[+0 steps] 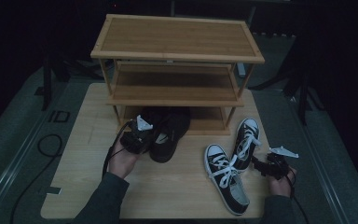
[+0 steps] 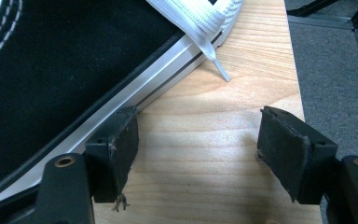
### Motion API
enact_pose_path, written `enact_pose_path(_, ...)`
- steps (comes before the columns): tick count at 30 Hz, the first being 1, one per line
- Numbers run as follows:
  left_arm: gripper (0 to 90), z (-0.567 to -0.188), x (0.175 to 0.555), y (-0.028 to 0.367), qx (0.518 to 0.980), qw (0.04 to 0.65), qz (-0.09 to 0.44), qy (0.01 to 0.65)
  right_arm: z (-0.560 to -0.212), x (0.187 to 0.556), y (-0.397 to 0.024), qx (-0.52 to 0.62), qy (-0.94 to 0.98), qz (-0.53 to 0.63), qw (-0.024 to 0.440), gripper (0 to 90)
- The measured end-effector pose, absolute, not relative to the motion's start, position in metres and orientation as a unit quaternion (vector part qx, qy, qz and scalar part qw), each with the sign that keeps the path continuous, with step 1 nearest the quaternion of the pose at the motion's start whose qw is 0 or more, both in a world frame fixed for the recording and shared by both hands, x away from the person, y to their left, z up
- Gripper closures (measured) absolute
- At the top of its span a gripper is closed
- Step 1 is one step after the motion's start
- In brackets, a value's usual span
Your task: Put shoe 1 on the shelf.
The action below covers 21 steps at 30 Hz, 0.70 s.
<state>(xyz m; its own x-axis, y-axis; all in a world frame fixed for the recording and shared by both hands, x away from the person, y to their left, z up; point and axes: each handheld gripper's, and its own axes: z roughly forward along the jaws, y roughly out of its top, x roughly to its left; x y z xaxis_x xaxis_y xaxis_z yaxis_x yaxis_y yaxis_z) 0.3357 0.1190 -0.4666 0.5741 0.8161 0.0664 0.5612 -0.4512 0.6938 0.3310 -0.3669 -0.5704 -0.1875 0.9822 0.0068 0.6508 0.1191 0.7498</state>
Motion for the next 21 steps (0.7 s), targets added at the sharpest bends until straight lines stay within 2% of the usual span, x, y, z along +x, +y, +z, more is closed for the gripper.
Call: enact_pose_path(21,89.6,-0.518,0.327,0.121,0.84,0.288,0.163,0.429,-0.57,0.331,-0.367,0.582,0.701,0.319,0.26,28.9)
